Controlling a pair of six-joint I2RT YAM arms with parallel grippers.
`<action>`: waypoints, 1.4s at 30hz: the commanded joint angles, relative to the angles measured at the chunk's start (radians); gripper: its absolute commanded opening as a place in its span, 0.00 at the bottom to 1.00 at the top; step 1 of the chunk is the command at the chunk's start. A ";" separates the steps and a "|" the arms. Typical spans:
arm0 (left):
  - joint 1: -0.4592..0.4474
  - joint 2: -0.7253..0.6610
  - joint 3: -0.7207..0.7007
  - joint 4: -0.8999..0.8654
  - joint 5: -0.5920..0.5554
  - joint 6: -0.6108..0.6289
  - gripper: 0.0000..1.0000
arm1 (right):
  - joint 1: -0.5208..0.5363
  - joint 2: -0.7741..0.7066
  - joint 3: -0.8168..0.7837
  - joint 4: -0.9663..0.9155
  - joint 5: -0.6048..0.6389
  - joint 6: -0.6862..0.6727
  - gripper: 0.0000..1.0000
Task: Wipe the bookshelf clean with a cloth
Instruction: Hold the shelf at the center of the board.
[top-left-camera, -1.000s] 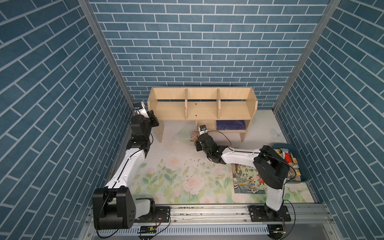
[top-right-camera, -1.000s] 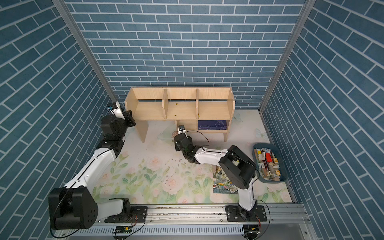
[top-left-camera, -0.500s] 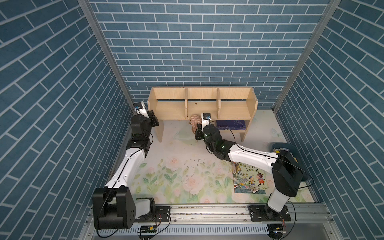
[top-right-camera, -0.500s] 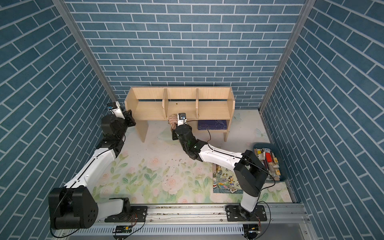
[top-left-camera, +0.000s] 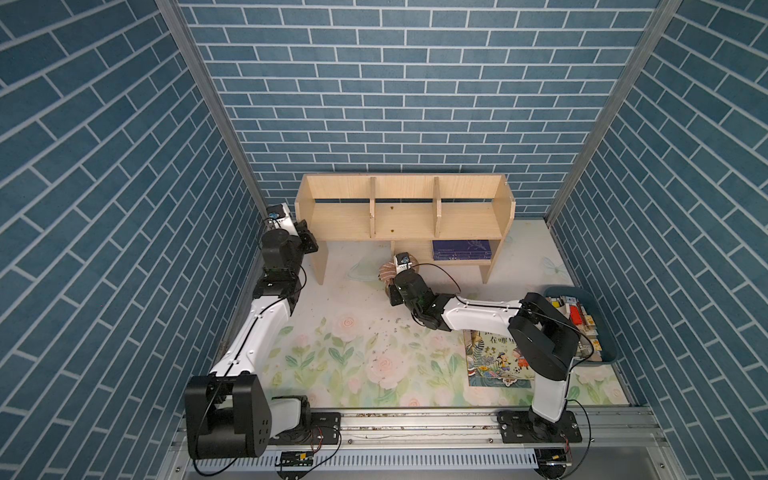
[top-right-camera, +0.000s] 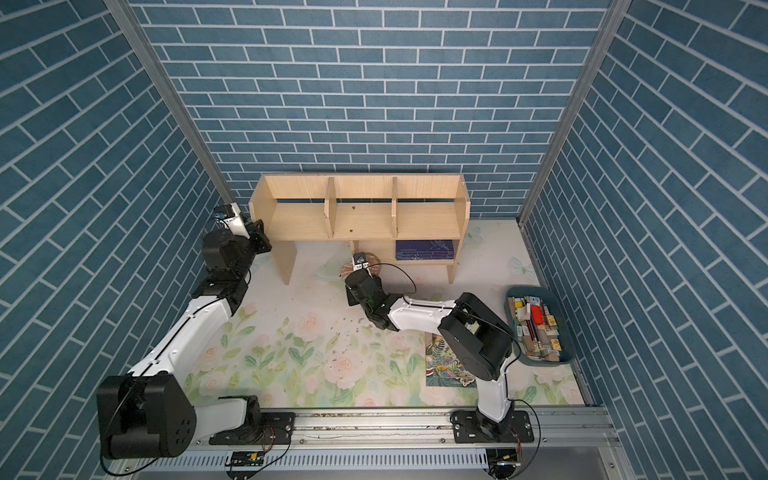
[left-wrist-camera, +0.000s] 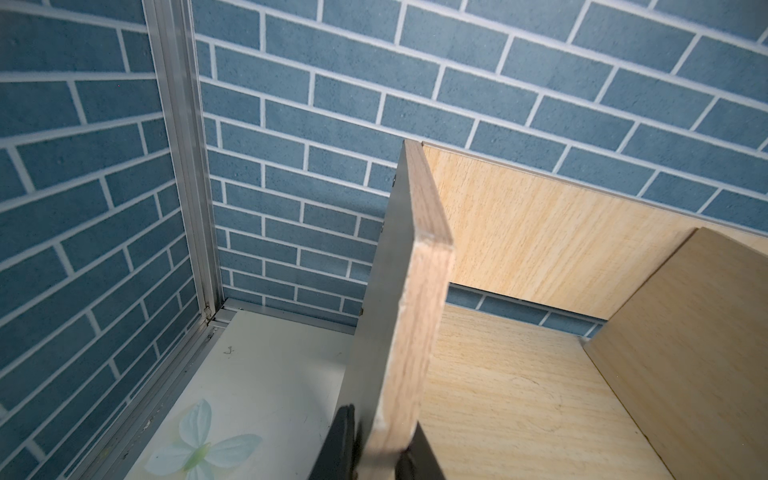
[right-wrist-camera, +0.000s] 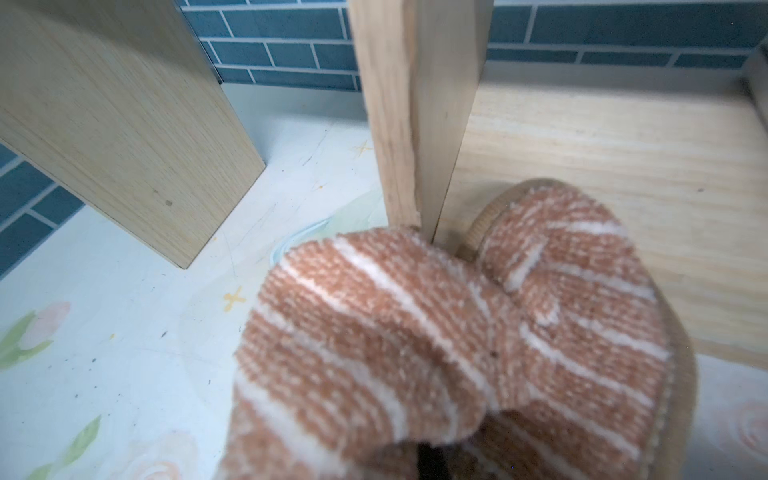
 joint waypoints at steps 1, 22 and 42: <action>-0.056 0.002 0.001 -0.037 0.131 -0.077 0.00 | -0.003 -0.126 0.010 -0.011 0.048 -0.024 0.00; -0.055 0.012 0.005 -0.056 0.105 -0.054 0.00 | -0.212 -0.625 -0.251 -0.257 0.158 0.060 0.00; -0.060 0.012 0.001 -0.053 0.106 -0.057 0.00 | -0.356 -0.179 0.517 -0.608 0.074 -0.098 0.00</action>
